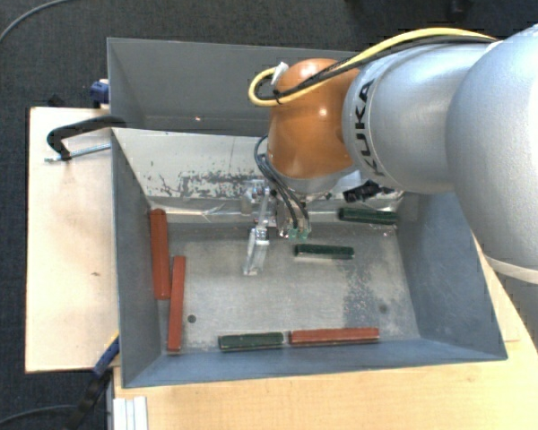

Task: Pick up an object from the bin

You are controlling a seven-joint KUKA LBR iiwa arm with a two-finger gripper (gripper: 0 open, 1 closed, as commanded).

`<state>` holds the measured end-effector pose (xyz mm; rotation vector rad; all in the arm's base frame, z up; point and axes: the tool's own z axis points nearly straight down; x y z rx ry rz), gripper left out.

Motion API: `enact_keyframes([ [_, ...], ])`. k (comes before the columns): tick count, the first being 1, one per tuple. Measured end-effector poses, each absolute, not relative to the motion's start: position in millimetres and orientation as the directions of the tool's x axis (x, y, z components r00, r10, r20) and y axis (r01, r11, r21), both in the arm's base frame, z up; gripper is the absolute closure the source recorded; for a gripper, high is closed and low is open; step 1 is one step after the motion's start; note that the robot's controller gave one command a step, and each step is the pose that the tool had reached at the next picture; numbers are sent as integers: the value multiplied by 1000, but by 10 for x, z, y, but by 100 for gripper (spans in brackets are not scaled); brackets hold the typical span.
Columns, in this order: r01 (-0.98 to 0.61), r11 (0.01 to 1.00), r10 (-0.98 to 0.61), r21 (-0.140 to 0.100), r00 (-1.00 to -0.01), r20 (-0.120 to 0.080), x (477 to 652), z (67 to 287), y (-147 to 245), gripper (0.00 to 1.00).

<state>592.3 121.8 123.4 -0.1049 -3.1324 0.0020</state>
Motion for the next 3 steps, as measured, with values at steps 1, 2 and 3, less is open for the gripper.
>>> enact_keyframes([
  [1,-76,997,-76,-3,-997,3,5772,954,390,0],
  [2,-25,1000,-25,-2,-1000,-4,5984,701,-270,0],
  [3,-29,1000,-29,1,-1000,-6,5989,711,-233,100],
])
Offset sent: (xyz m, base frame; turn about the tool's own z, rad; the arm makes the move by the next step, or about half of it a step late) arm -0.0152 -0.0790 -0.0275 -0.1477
